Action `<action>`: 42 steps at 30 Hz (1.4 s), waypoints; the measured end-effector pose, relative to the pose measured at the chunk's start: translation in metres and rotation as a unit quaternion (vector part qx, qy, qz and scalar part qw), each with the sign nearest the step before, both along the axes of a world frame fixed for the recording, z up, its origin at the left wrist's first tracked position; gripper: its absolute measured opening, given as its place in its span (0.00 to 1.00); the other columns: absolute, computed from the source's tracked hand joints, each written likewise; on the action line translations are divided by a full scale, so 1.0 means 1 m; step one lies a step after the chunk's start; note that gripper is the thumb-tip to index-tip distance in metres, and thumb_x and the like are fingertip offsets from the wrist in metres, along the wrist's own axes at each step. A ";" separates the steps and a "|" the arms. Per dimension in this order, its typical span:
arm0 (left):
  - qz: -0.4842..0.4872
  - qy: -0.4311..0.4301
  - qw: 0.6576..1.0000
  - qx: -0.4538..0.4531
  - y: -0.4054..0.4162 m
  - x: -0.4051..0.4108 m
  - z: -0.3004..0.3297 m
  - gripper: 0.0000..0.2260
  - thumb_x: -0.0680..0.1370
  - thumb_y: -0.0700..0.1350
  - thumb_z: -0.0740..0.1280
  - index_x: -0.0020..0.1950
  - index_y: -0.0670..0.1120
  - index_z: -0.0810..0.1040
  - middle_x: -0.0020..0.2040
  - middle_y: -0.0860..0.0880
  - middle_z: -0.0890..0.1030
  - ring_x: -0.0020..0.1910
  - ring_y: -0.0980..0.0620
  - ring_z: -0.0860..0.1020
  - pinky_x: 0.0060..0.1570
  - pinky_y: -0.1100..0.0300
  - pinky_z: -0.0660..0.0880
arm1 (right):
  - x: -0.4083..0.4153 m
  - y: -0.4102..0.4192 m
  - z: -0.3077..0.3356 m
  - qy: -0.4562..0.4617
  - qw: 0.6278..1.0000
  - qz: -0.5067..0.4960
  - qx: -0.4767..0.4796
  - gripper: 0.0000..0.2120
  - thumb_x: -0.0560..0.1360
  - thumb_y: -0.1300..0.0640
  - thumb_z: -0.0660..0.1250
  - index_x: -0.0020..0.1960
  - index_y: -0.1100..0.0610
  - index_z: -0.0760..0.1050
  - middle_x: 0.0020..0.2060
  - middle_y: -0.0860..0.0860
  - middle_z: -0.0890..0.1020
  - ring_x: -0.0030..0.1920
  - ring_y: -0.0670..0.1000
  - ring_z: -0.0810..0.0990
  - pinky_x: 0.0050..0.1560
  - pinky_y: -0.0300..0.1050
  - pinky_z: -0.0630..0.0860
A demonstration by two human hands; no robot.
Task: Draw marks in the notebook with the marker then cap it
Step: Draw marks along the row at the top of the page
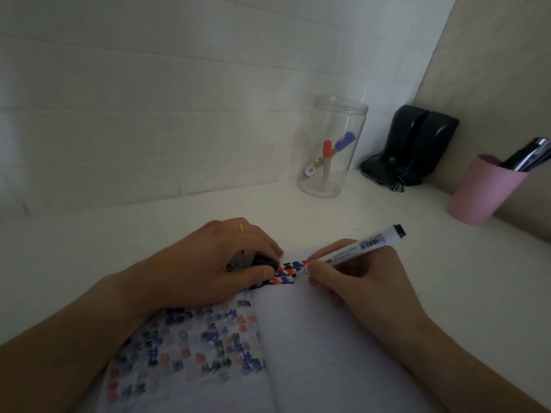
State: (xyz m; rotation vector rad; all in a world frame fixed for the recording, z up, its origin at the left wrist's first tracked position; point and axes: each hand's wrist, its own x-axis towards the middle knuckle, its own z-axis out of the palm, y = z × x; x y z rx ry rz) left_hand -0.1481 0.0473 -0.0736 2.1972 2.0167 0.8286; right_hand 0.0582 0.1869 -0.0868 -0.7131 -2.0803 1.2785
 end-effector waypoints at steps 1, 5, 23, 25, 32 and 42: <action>-0.001 -0.001 1.000 -0.001 0.000 0.000 0.000 0.10 0.79 0.53 0.68 0.59 0.55 0.83 0.59 0.62 0.82 0.59 0.65 0.77 0.58 0.66 0.74 | 0.000 0.000 0.000 -0.003 1.000 0.001 0.000 0.05 0.67 0.50 0.75 0.41 0.49 0.87 0.36 0.48 0.89 0.35 0.44 0.86 0.35 0.34 0.79; -0.001 -0.001 1.000 -0.001 -0.001 0.001 0.001 0.10 0.79 0.53 0.69 0.58 0.55 0.84 0.59 0.62 0.82 0.59 0.64 0.77 0.58 0.64 0.74 | 0.000 0.000 -0.001 -0.011 1.000 -0.003 0.006 0.04 0.68 0.51 0.76 0.42 0.49 0.88 0.36 0.47 0.89 0.36 0.44 0.87 0.35 0.33 0.80; -0.004 0.000 1.000 0.001 -0.001 0.002 0.002 0.10 0.80 0.52 0.69 0.59 0.53 0.84 0.59 0.61 0.82 0.59 0.62 0.78 0.58 0.60 0.76 | 0.001 0.000 0.001 -0.005 1.000 -0.013 -0.002 0.04 0.66 0.52 0.74 0.40 0.50 0.87 0.34 0.48 0.89 0.35 0.46 0.87 0.37 0.39 0.82; -0.002 -0.001 1.000 0.000 -0.001 0.002 0.001 0.10 0.80 0.53 0.69 0.59 0.54 0.84 0.59 0.62 0.82 0.59 0.63 0.78 0.58 0.62 0.75 | 0.000 0.000 0.000 -0.005 1.000 -0.020 -0.003 0.06 0.65 0.50 0.73 0.39 0.50 0.87 0.33 0.48 0.88 0.35 0.46 0.87 0.37 0.38 0.82; -0.001 0.000 1.000 -0.003 -0.001 0.002 0.002 0.10 0.79 0.53 0.68 0.59 0.54 0.84 0.59 0.62 0.82 0.59 0.65 0.77 0.58 0.67 0.74 | 0.001 -0.001 0.002 0.006 1.000 0.005 -0.008 0.03 0.69 0.53 0.75 0.41 0.50 0.87 0.35 0.49 0.89 0.36 0.47 0.87 0.38 0.39 0.82; 0.000 -0.001 1.000 -0.006 -0.001 0.003 0.003 0.11 0.79 0.54 0.67 0.59 0.53 0.84 0.59 0.61 0.82 0.59 0.64 0.78 0.58 0.64 0.76 | 0.002 -0.004 0.005 -0.002 1.000 0.009 0.000 0.02 0.71 0.57 0.77 0.41 0.50 0.87 0.35 0.49 0.89 0.36 0.47 0.87 0.37 0.36 0.81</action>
